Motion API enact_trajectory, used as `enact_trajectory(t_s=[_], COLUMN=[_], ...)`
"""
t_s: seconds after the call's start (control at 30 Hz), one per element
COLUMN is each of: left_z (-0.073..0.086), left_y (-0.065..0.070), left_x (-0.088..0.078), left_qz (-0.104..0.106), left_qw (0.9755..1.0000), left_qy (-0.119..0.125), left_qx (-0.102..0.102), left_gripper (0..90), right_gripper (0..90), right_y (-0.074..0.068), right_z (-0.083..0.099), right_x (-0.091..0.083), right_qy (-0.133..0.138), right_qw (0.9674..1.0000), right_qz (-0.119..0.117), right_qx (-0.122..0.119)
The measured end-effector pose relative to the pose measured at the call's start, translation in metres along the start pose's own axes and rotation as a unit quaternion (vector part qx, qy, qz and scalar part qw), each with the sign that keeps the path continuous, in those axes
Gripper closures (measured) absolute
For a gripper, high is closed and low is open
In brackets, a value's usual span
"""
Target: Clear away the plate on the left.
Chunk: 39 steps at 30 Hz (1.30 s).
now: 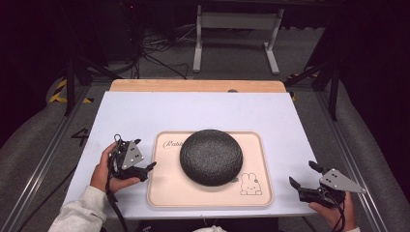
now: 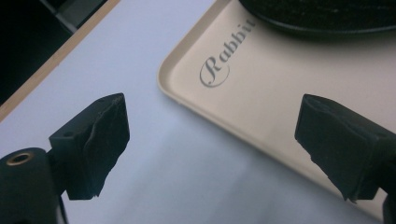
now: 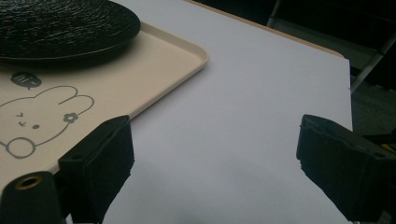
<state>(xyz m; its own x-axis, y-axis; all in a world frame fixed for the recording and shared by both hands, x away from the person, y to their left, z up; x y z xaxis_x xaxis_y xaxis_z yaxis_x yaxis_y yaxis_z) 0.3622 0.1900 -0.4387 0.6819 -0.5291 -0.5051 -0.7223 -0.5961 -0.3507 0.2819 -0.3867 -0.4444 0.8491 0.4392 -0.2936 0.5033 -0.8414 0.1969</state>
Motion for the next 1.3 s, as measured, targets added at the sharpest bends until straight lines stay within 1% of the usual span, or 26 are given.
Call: enact_trajectory(t_s=[0.2,0.23,0.4,0.47,0.57,0.6,0.63,0.73,0.77,0.83,0.87,0.9,0.97,1.0,1.03,1.1,1.17,1.23,1.3], left_z=[0.014,0.016,0.027,0.031,0.037,0.039,0.04,0.047,0.047,0.054,0.056,0.058,0.062,0.063,0.066,0.07,0.073,0.075,0.076], left_y=[-0.004,-0.005,-0.008,-0.009,-0.011,-0.012,-0.012,-0.014,-0.014,-0.014,-0.013,-0.013,-0.015,-0.015,-0.016,-0.016,-0.014,-0.013,-0.012], left_x=[-0.006,-0.007,-0.012,-0.015,-0.019,-0.019,-0.02,-0.024,-0.024,-0.026,-0.027,-0.029,-0.034,-0.037,-0.039,-0.043,-0.047,-0.05,-0.054], left_qz=[0.0,-0.004,-0.01,-0.012,-0.011,-0.012,-0.014,-0.01,-0.01,-0.009,-0.009,-0.012,-0.009,-0.007,-0.006,0.0,0.003,0.007,0.004], left_qw=[0.9999,0.9998,0.9993,0.9991,0.9989,0.9987,0.9988,0.9982,0.9982,0.9978,0.9976,0.9974,0.9971,0.9965,0.9964,0.995,0.9947,0.9938,0.9932], left_qy=[-0.011,-0.014,-0.026,-0.024,-0.026,-0.03,-0.033,-0.031,-0.031,-0.034,-0.039,-0.04,-0.03,-0.027,-0.023,-0.018,-0.018,-0.012,-0.005], left_qx=[-0.011,-0.011,-0.024,-0.034,-0.038,-0.039,-0.034,-0.05,-0.05,-0.057,-0.057,-0.058,-0.069,-0.078,-0.081,-0.098,-0.102,-0.111,-0.116], left_gripper=[10.9,10.9,10.8,10.6,10.6,10.6,10.6,10.7,10.7,10.7,10.8,10.8,10.8,10.8,10.7,10.8,10.8,10.7,10.7], right_gripper=[11.8,11.7,11.7,11.8,11.7,11.7,11.8,11.8,11.8,11.8,11.8,11.8,11.8,11.8,11.8,11.8,11.8,11.8,11.8], right_y=[0.0,0.0,0.001,0.0,0.001,0.001,0.001,0.0,0.0,0.001,0.001,0.0,0.0,0.0,0.0,0.0,0.0,0.001,0.0], right_z=[0.0,0.0,0.0,0.0,0.0,0.0,0.0,0.001,0.001,0.001,0.001,0.001,0.001,0.001,0.001,0.001,0.001,0.001,0.001], right_x=[0.0,0.0,0.0,0.0,0.0,0.0,0.0,0.0,0.0,0.001,0.001,0.001,0.001,0.001,0.001,0.001,0.001,0.001,0.001], right_qy=[-0.001,-0.001,0.0,0.0,0.001,0.001,0.0,-0.002,-0.002,-0.004,-0.004,-0.003,-0.005,-0.005,-0.005,-0.006,-0.005,-0.004,-0.005], right_qw=[1.0,1.0,1.0,1.0,1.0,1.0,1.0,1.0,1.0,1.0,1.0,1.0,1.0,1.0,1.0,1.0,1.0,1.0,1.0], right_qz=[0.002,0.002,0.002,0.003,0.004,0.004,0.004,0.003,0.003,0.003,0.003,0.003,0.002,0.002,0.002,0.001,0.002,0.002,0.001], right_qx=[0.0,0.001,0.001,0.0,0.002,0.002,0.0,0.001,0.001,0.0,0.001,0.001,0.0,0.0,0.0,0.0,0.001,0.002,0.0])
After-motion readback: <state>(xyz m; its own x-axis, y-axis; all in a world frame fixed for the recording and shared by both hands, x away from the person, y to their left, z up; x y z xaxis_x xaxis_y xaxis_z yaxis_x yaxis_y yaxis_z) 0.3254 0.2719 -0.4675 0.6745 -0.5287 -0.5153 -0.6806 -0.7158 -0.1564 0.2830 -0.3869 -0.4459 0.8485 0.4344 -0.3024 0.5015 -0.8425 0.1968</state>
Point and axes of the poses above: each handheld gripper's, and its own axes: x roughly forward along the jaws, z roughly out of its underside, y roughly to its right, the point moved 1 cm from there along x, roughly forward along the jaws, and after that the axes turned 7 degrees about y, right-handed, at the moved point
